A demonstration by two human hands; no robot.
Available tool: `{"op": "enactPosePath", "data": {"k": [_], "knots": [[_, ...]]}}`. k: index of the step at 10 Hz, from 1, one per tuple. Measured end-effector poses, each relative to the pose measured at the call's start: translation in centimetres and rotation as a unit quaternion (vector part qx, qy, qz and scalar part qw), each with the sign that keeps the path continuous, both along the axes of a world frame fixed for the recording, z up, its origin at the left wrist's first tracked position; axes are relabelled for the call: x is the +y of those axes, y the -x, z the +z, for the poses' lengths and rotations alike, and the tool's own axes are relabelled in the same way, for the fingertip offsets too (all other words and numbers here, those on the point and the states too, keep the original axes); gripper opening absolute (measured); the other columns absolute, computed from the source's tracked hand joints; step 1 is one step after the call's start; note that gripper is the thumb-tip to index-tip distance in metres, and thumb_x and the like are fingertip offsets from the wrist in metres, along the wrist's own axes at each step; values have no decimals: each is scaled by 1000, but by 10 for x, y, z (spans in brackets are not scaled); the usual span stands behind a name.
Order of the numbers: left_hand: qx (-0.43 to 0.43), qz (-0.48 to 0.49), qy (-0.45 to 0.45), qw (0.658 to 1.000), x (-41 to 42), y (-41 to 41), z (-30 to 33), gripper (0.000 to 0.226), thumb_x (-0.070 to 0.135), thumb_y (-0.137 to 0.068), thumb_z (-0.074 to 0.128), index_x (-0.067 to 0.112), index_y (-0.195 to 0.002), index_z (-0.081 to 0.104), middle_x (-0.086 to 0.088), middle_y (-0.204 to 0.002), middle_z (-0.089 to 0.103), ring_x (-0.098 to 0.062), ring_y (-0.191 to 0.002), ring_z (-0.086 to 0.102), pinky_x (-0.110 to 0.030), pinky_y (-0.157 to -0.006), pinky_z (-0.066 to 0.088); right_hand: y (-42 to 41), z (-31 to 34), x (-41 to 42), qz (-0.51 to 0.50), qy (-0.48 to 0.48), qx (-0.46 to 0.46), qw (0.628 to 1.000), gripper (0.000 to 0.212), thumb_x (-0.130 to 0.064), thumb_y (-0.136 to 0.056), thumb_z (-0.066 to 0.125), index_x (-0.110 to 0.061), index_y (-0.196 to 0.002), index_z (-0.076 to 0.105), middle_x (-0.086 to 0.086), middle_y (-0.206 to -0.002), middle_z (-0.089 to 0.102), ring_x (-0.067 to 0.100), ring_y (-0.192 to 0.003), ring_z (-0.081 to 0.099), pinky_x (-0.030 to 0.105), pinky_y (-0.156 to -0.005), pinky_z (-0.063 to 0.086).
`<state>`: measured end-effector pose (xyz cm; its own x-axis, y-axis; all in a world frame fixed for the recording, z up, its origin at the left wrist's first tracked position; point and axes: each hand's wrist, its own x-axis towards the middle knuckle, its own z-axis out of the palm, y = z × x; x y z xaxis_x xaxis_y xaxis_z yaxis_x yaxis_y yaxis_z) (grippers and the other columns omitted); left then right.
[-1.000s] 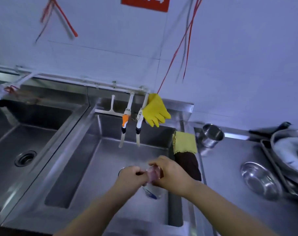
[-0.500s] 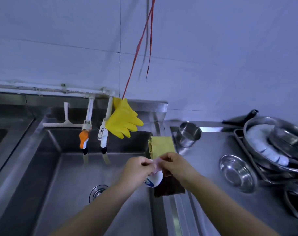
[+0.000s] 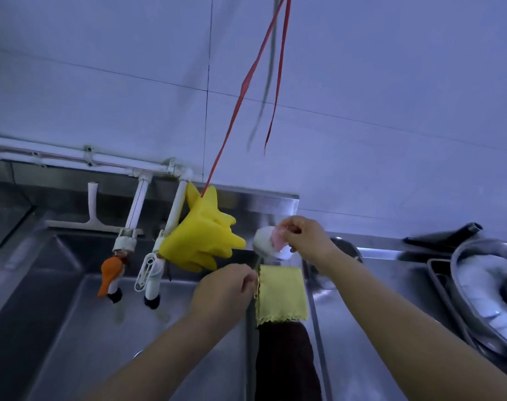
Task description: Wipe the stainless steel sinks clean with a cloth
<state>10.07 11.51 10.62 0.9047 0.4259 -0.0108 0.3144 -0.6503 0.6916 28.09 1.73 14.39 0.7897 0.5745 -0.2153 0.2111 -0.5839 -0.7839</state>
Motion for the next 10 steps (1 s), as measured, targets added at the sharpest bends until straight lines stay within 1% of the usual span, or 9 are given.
{"op": "enactPosePath", "data": {"k": [1,2,3,4,5,6,7,9,10], "knots": [[17,-14,-23,999,1,-5,-10,18,26,-94,47,22,-102,62,5,-102,63,-17,-91,57,-40,-76,49,-28,-14,17,4,3,-2,1000,19,-9,-90,53,-26,-94,63,1,-94,62,12,-77,58,17,-59,49],[36,-14,-39,998,0,-8,-21,19,29,-95,45,26,-105,61,8,-104,61,-14,-93,56,-34,-75,48,-45,-27,31,20,9,7,1000,21,-8,-90,53,-21,-101,63,3,-99,60,17,-84,56,27,-72,53],[50,-2,-61,997,-1,-8,-34,16,31,-93,45,29,-101,58,10,-102,60,-13,-93,56,-29,-71,43,-56,-31,42,31,5,20,999,25,-5,-90,50,-16,-107,64,5,-107,62,20,-95,57,31,-80,52],[45,12,-53,998,-3,-6,-43,13,30,-91,46,30,-95,58,11,-97,61,-9,-89,56,-24,-66,37,-65,-30,52,44,4,19,999,29,0,-88,47,-9,-109,64,6,-106,64,22,-99,56,25,-75,49],[36,24,-51,998,-4,-6,-51,11,30,-90,47,31,-93,58,14,-95,62,-5,-86,57,-21,-66,38,-70,-31,59,44,9,-1,999,31,4,-88,42,-9,-106,64,3,-97,63,20,-96,53,31,-86,47],[36,23,-72,996,-4,-8,-55,10,31,-90,46,31,-93,56,14,-95,61,-5,-87,57,-20,-64,35,-72,-31,66,45,22,-45,998,33,-1,-93,37,-11,-111,63,3,-101,58,19,-97,52,30,-87,45],[42,21,-94,994,-2,-9,-57,15,33,-90,44,30,-98,57,12,-100,62,-6,-90,58,-23,-68,38,-74,-34,68,37,40,-85,995,29,-8,-93,41,-14,-113,61,-2,-101,56,17,-96,50,28,-83,43],[61,12,-130,990,6,-2,-54,23,33,-92,41,29,-107,58,10,-107,62,-10,-97,58,-26,-72,41,-64,-38,63,3,16,-81,997,32,-11,-94,43,-11,-123,55,-2,-102,57,18,-98,53,31,-87,44],[71,-2,-134,989,7,5,-49,24,32,-93,40,29,-107,58,10,-108,63,-11,-97,58,-26,-72,41,-55,-44,52,-32,17,-85,996,31,-20,-97,46,-11,-125,53,4,-116,61,23,-101,60,40,-93,48]]}}
